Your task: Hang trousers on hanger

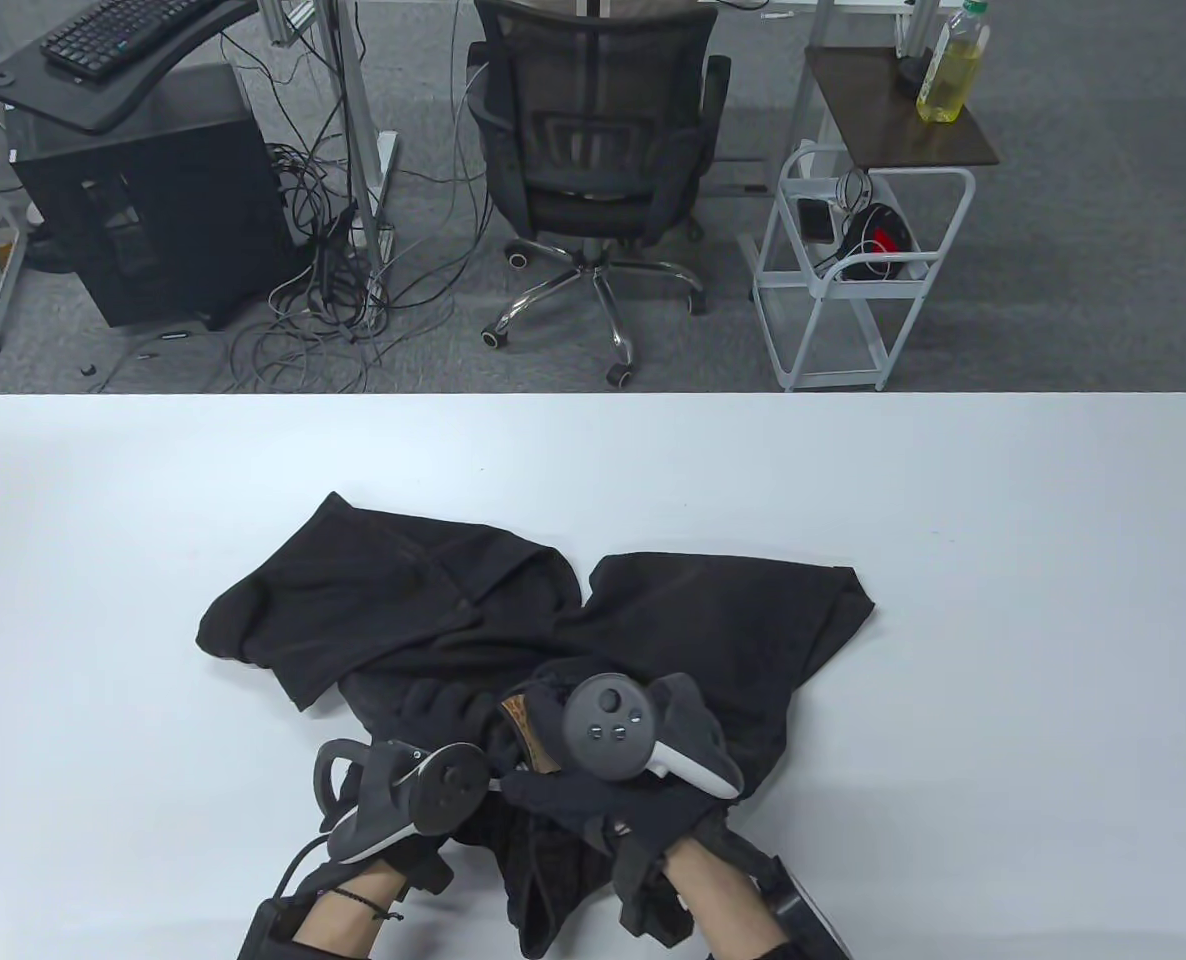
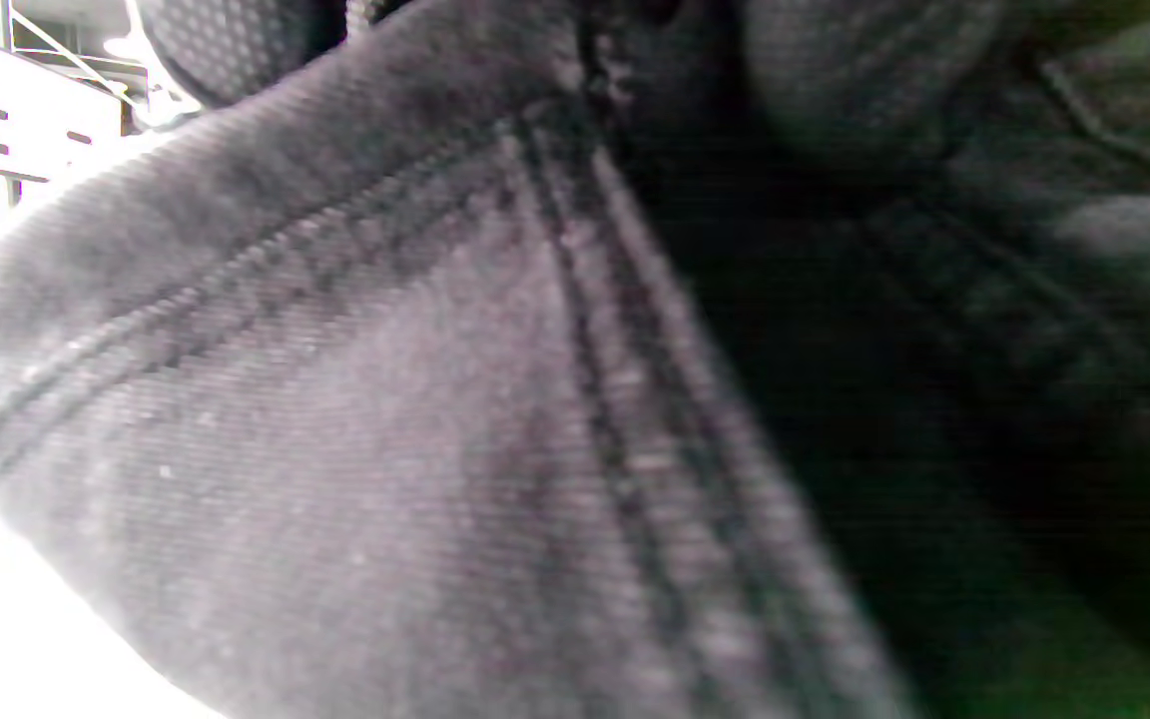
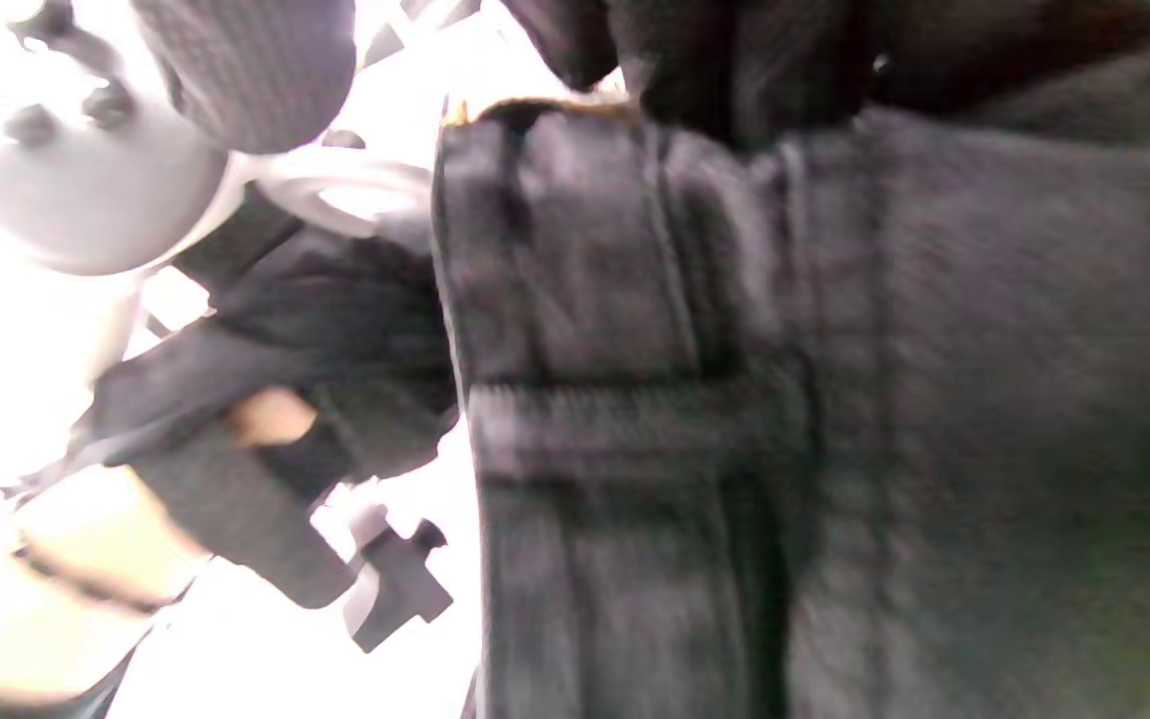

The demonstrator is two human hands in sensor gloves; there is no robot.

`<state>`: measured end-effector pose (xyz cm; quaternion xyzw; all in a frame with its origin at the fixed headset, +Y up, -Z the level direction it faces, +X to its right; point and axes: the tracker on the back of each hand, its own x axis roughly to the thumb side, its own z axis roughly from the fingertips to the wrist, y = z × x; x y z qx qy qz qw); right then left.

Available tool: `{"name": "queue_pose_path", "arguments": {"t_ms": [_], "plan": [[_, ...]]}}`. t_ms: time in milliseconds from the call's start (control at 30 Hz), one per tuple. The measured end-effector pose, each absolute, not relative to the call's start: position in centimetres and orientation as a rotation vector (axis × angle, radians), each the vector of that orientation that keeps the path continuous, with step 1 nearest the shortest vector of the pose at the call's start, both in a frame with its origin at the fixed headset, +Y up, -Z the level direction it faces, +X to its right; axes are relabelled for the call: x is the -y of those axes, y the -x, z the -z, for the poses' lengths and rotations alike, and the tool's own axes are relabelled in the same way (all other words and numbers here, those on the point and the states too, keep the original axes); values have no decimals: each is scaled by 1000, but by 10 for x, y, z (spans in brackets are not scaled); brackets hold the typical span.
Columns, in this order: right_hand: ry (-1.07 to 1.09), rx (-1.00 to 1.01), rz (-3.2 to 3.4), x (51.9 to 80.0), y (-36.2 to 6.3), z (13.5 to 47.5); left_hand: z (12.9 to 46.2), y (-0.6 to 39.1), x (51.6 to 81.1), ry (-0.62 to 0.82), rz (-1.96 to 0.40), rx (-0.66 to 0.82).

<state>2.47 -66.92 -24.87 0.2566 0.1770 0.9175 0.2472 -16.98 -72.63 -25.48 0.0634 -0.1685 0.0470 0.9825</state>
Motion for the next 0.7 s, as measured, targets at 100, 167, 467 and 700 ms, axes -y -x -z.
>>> {"name": "queue_pose_path", "arguments": {"t_ms": [100,167,467,700], "plan": [[-760,-491,-2613,682,-39,244,254,166,726,-123,-84,333],[-740,-533,-2735,693,-43,244,253,164,726,-118,-78,332],[-645,50,-3063,723,-25,249,257,146,718,65,-5,234],[-467,168,-2950,734,-38,256,262,126,720,96,33,93]]}}
